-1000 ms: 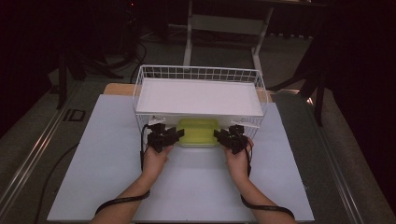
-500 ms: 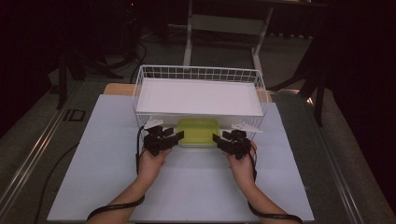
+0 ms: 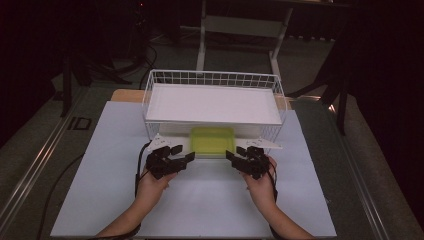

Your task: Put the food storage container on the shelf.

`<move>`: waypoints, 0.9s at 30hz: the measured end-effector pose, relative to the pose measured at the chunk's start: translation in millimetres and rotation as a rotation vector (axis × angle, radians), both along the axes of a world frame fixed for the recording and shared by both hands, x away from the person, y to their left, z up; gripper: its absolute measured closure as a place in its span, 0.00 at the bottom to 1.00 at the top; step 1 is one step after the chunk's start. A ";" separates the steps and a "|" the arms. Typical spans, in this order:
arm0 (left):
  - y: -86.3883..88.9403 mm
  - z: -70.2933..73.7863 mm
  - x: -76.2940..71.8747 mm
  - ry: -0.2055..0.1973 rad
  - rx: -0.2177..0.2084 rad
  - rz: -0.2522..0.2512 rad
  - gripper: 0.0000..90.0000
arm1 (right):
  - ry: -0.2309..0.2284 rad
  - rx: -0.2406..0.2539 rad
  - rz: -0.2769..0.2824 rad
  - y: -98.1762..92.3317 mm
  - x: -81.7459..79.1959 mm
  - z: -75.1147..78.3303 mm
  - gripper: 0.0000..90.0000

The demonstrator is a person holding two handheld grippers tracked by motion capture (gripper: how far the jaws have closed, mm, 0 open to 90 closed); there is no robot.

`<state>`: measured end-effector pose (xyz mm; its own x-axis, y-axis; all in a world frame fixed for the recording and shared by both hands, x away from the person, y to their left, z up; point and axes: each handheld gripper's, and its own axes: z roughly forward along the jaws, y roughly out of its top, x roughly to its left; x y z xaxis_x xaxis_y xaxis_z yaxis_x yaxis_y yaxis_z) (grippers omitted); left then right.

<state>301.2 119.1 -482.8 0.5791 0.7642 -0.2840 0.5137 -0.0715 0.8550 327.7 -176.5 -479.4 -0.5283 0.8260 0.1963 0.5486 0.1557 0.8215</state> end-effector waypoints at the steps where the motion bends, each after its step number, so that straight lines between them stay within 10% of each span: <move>1: 0.5 -0.2 -1.8 -0.001 0.003 -0.005 0.44 | 0.008 -0.001 -0.004 2.8 -1.8 -2.6 0.58; 10: 10.1 -10.5 -16.7 -0.013 -0.065 -0.025 0.36 | 0.072 -0.049 0.053 22.9 -5.4 -18.7 0.85; 14: 12.4 -13.5 -21.8 -0.041 -0.015 -0.021 0.35 | 0.089 -0.082 0.068 32.2 -0.1 -25.6 1.00; 20: 14.3 -25.2 -26.5 -0.169 0.054 -0.024 0.15 | 0.109 -0.083 0.064 43.0 7.0 -34.8 1.00; 27: 15.3 -31.7 -26.6 -0.146 0.016 -0.044 0.08 | 0.114 -0.079 0.050 49.8 20.1 -38.9 1.00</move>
